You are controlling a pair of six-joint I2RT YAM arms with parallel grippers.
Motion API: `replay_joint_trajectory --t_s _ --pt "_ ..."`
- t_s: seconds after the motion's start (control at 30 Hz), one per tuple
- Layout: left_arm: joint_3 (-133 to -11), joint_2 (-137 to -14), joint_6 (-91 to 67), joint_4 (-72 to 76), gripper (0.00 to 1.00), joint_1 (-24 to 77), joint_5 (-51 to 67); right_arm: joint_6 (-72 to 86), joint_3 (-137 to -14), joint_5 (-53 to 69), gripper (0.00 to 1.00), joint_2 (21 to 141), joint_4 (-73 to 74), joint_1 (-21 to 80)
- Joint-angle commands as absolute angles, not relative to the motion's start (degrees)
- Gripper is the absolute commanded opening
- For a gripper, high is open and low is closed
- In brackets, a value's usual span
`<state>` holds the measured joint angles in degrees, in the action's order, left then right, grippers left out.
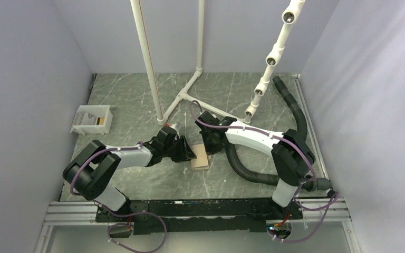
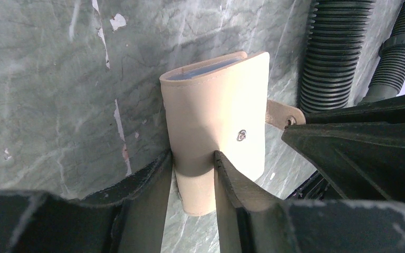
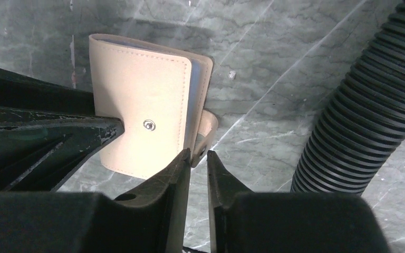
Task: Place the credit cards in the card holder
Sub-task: Close the card holder at the center of the board.
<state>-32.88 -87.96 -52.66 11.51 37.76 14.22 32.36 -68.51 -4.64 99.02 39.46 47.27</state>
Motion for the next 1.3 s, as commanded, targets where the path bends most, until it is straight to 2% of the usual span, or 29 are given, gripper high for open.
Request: replay_joint_trajectory --t_s 0.0,0.13,0.27,0.57,0.73,0.97,1.13,1.27 --pt "-31.41 -90.49 -51.33 5.92 0.39 38.17 8.03 32.6 -71.17 -7.68 0.18 98.29 40.4 47.55" --pt "-31.21 -90.53 -51.33 6.3 0.38 38.19 8.34 32.69 -71.0 -8.18 0.16 97.0 40.39 47.55" --pt "-31.39 -90.71 -51.26 6.54 0.38 38.18 8.61 32.6 -71.1 -8.54 0.1 97.09 40.83 47.55" --pt "-31.03 -90.59 -51.15 6.93 0.38 38.23 8.79 32.78 -70.0 -8.24 0.13 94.77 40.36 47.55" --pt "-31.2 -90.63 -51.2 7.12 0.37 38.23 9.2 32.37 -69.66 -8.01 0.06 95.24 40.15 47.38" --pt "-30.99 -90.15 -51.11 7.2 0.38 38.23 9.09 31.75 -70.33 -7.09 0.18 96.69 40.05 47.37" --pt "-31.02 -90.34 -51.06 7.46 0.37 38.19 9.45 31.47 -70.4 -6.59 0.19 97.35 39.81 47.37" --pt "-30.94 -90.07 -51.06 7.45 0.37 38.23 9.4 31.46 -69.95 -6.18 0.16 97.65 39.47 47.37"
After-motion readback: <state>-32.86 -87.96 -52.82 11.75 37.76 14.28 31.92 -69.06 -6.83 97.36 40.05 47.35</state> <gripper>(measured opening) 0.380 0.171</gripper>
